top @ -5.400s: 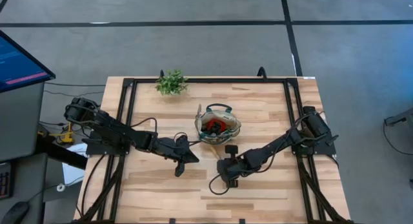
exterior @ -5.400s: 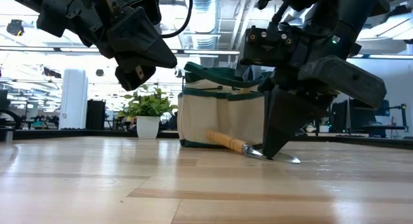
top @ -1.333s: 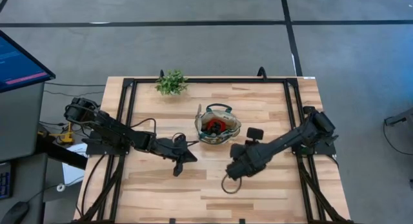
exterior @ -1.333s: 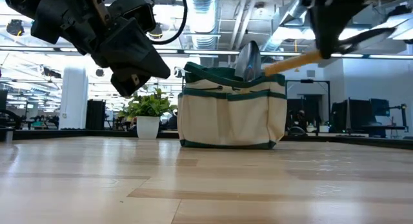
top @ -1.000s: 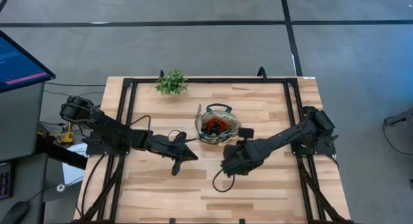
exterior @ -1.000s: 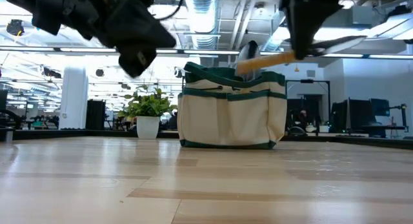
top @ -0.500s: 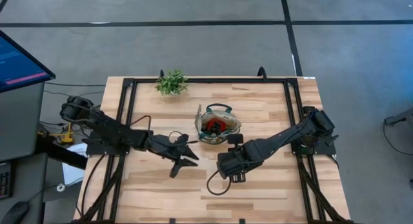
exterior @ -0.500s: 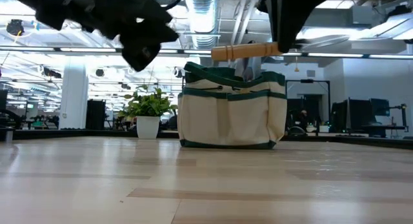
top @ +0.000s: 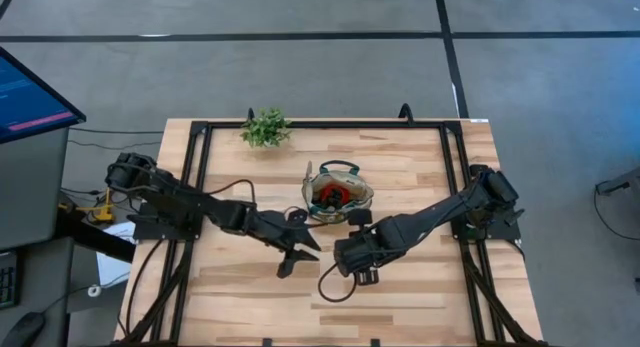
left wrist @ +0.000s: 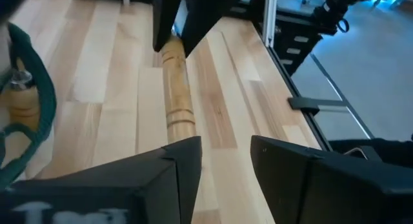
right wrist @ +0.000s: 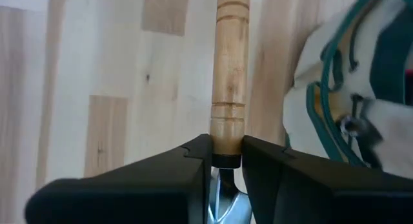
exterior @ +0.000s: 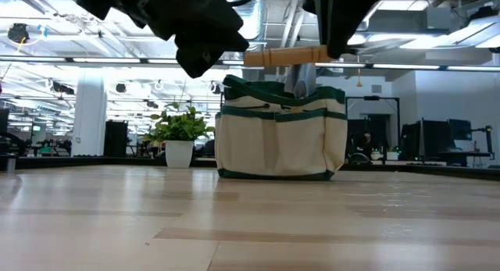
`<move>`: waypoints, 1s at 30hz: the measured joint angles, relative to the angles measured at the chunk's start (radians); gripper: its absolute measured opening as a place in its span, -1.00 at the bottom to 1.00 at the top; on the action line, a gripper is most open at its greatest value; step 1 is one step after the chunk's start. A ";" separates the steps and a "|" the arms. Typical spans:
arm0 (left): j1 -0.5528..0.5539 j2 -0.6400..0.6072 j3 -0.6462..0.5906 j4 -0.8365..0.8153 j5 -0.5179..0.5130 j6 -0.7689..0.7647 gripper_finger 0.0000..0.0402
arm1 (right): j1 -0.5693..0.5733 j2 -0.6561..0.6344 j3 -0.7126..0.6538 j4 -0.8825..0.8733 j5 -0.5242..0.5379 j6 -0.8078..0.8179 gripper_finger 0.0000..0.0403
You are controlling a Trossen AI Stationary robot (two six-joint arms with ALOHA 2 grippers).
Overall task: Pick & Place Garden tools in Gardening bag
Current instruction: Put the trowel into the gardening bag
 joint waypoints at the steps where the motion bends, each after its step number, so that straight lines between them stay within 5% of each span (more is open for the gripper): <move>1: 0.004 0.000 0.003 -0.010 0.002 0.001 -0.38 | 0.000 0.000 0.000 0.011 -0.008 -0.014 -0.75; 30: 0.012 0.145 0.110 0.004 0.048 -0.026 -0.38 | -0.013 0.007 0.000 0.106 -0.064 -0.093 -0.75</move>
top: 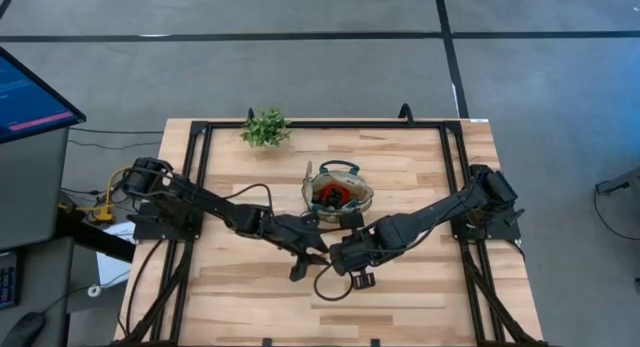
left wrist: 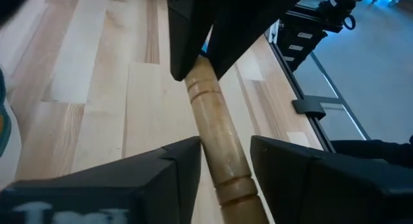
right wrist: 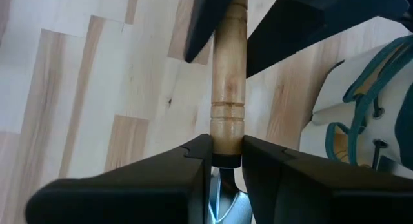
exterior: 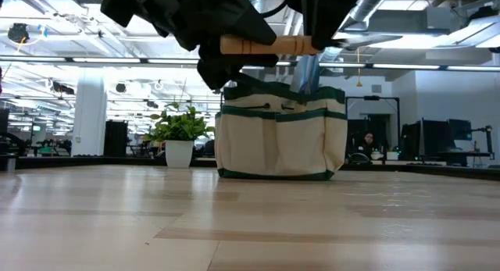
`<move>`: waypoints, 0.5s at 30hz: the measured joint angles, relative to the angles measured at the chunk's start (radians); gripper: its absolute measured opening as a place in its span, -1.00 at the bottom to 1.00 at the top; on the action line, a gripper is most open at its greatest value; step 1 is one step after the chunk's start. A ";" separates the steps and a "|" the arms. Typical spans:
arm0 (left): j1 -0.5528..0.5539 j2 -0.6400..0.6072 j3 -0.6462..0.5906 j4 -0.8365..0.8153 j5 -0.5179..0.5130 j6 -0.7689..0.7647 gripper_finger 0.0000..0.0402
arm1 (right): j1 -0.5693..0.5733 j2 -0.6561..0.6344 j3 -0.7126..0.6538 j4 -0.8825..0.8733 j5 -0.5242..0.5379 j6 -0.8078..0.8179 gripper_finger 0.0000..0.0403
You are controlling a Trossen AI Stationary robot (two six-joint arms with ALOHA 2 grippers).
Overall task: Pick & Place Garden tools in Gardening bag
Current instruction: Put the trowel into the gardening bag
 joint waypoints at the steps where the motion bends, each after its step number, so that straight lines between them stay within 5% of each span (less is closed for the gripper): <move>1: 0.000 0.000 0.000 0.000 0.000 -0.001 -0.41 | 0.000 0.000 0.000 0.000 0.000 0.000 -0.75; 15: 0.000 0.000 -0.001 -0.005 -0.023 -0.007 -0.62 | -0.001 -0.001 0.000 0.002 0.008 0.008 -0.74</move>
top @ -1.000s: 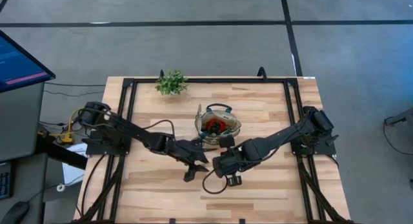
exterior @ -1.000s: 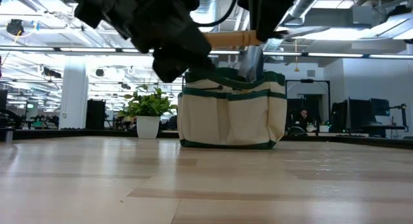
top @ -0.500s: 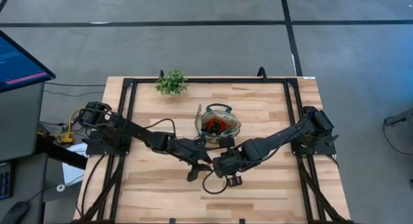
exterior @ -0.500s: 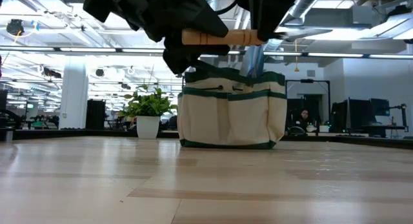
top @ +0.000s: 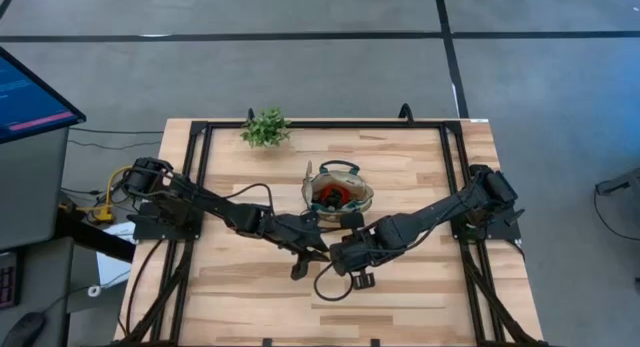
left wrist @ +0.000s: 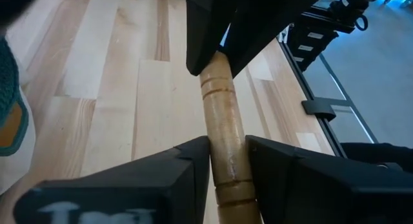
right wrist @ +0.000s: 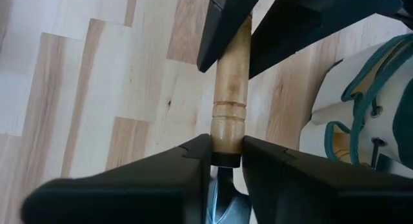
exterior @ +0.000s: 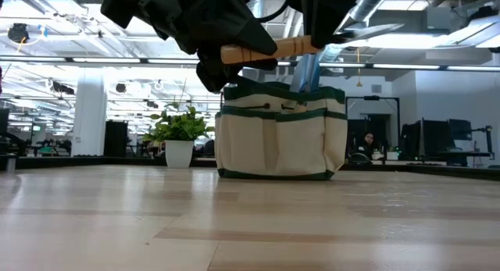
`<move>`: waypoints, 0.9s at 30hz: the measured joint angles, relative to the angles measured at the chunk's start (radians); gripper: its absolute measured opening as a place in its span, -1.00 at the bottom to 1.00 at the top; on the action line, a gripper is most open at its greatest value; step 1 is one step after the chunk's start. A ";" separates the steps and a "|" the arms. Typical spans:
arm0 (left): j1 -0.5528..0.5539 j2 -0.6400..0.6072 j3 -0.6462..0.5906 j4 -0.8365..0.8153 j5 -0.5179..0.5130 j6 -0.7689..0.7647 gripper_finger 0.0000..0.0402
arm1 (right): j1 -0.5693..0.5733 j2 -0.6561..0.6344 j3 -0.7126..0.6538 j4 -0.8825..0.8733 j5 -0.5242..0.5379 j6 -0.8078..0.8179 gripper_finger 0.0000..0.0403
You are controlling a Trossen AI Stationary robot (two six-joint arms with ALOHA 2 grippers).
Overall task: Pick & Place Garden tools in Gardening bag
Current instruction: Put the trowel into the gardening bag
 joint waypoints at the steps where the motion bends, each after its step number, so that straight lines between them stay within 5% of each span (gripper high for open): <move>1: 0.000 0.000 0.000 0.000 0.000 0.001 -0.63 | 0.000 0.000 0.000 0.001 0.000 -0.001 -0.70; 8: 0.000 -0.001 0.000 0.014 0.003 0.022 -0.71 | 0.000 -0.004 0.023 -0.027 -0.001 -0.012 -0.13; 13: -0.001 -0.001 0.001 0.009 -0.014 0.093 -0.70 | 0.001 -0.008 0.149 -0.172 0.003 0.012 -0.01; 21: -0.001 -0.001 0.001 0.013 -0.032 0.095 -0.70 | 0.041 -0.009 0.337 -0.396 0.030 0.029 -0.50; 27: -0.001 -0.001 0.001 0.040 -0.034 0.101 -0.70 | 0.115 -0.058 0.347 -0.441 0.107 0.086 -0.93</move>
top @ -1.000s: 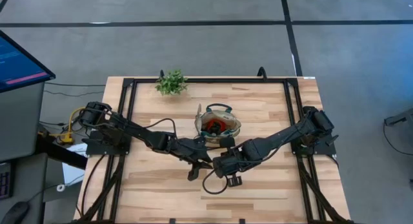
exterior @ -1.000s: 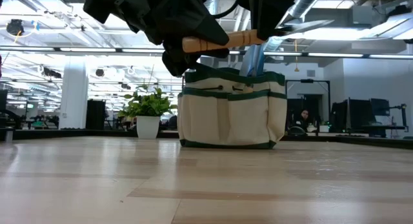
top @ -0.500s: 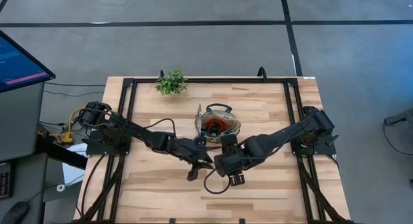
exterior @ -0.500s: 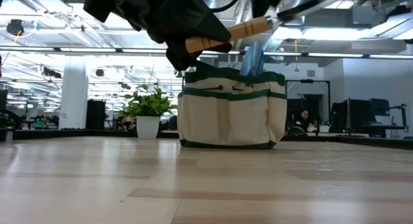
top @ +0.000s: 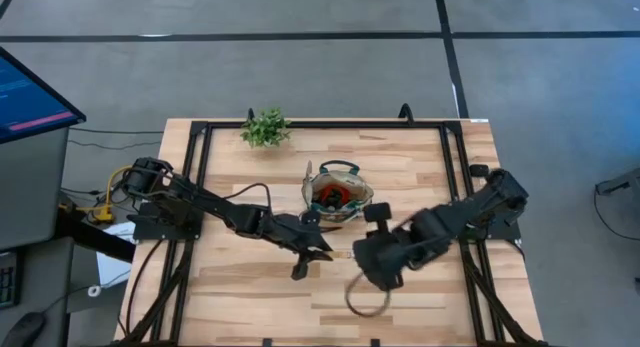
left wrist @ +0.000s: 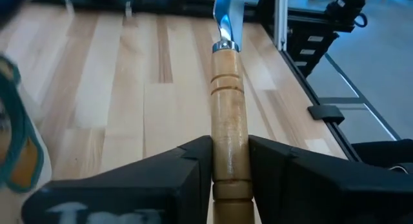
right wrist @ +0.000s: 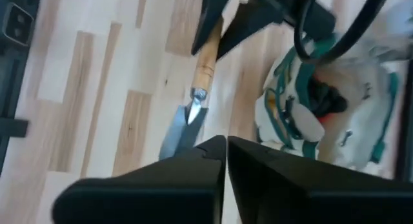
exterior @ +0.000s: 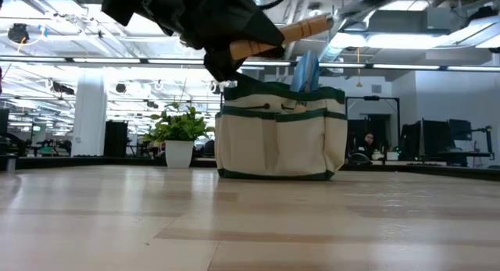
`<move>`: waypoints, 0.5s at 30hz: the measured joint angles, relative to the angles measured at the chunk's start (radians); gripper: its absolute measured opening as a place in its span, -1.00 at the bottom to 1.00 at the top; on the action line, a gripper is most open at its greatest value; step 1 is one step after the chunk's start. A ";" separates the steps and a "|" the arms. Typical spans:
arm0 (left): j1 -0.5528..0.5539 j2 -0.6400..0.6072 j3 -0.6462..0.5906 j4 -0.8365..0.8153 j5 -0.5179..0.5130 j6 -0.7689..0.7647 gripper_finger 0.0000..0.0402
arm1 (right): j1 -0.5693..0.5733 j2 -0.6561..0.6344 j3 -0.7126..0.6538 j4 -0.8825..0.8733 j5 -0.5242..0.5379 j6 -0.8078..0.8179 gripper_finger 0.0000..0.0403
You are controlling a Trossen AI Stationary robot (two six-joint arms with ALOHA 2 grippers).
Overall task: Pick & Place Garden tools in Gardening bag
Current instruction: Put the trowel into the gardening bag
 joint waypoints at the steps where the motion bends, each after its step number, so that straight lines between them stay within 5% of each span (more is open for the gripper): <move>1: 0.000 0.000 0.000 0.011 0.000 0.014 -0.70 | 0.018 -0.009 0.000 0.001 0.025 0.010 -0.96; 9: 0.000 -0.004 0.000 0.146 0.005 0.098 -0.71 | 0.122 -0.103 -0.066 0.062 0.167 0.112 -0.98; 15: 0.000 -0.041 -0.001 0.165 0.011 0.140 -0.72 | 0.162 -0.263 -0.374 0.238 0.248 0.229 -0.99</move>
